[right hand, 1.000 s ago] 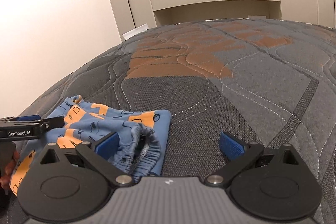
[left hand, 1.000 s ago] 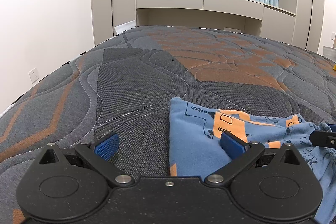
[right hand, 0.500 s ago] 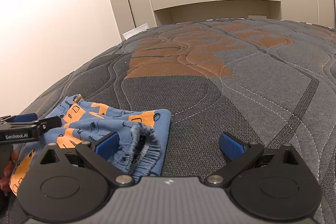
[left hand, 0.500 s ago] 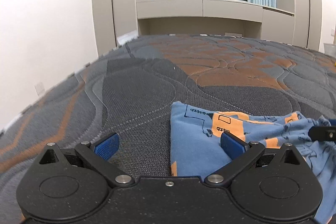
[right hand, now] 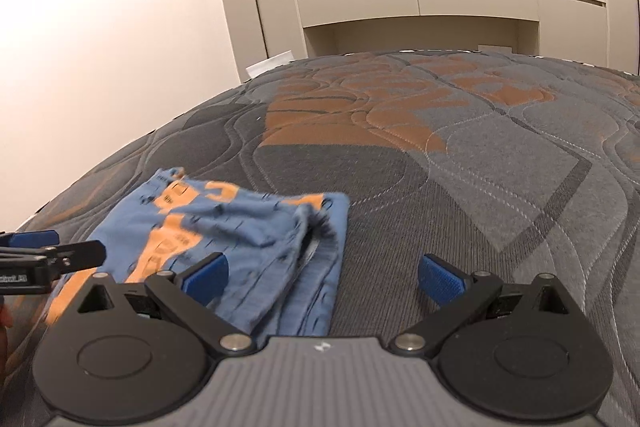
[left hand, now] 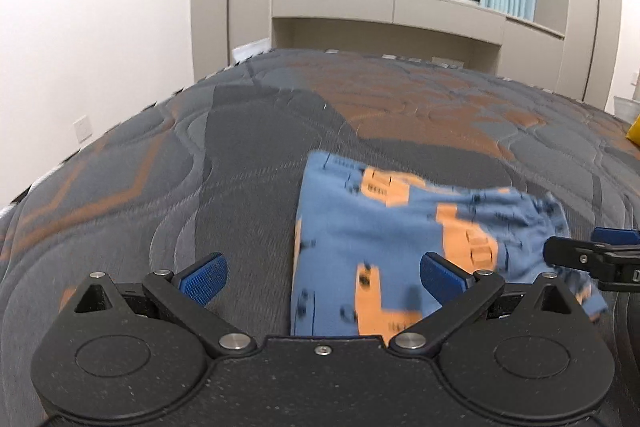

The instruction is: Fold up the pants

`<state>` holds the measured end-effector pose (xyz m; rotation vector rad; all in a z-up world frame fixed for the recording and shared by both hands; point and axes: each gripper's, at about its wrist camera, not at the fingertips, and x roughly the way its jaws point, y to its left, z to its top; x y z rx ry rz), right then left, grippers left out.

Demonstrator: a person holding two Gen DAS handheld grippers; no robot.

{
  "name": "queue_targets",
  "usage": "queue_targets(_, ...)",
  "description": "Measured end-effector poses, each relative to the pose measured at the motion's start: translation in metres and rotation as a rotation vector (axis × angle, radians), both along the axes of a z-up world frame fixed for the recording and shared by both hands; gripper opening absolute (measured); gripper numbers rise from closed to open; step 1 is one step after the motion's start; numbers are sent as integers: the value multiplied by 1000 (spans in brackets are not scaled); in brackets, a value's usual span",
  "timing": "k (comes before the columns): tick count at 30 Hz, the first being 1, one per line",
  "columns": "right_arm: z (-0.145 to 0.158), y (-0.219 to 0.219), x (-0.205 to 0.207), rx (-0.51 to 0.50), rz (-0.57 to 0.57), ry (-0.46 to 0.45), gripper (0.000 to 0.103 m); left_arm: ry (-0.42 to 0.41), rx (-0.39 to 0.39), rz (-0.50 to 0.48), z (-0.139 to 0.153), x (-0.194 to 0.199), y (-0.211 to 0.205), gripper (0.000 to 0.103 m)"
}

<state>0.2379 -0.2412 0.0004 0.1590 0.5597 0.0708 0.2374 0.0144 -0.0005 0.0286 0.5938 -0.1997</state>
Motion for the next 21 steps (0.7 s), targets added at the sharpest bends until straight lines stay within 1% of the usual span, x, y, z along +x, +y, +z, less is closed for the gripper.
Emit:
queue_targets(4, -5, 3, -17, -4, -13, 28, 103, 61, -16, 20, -8, -13, 3, 102)
queue_targets(6, -6, -1, -23, 25, -17, 40, 103, 82, -16, 33, -13, -22, 4, 102)
queue_targets(8, -6, -6, -30, 52, -20, 41, 103, 96, -32, 42, -15, -31, 6, 102)
queue_targets(14, -8, -17, -65, 123, -34, 20, 103, 90, -80, 60, -13, -64, 13, 102)
queue_targets(18, -8, -30, -90, 215, -43, -21, 103, 82, -118, 50, -14, -86, 13, 102)
queue_targets(21, -8, -36, -103, 255, -45, -36, 103, 76, -130, 51, -20, -99, 12, 102)
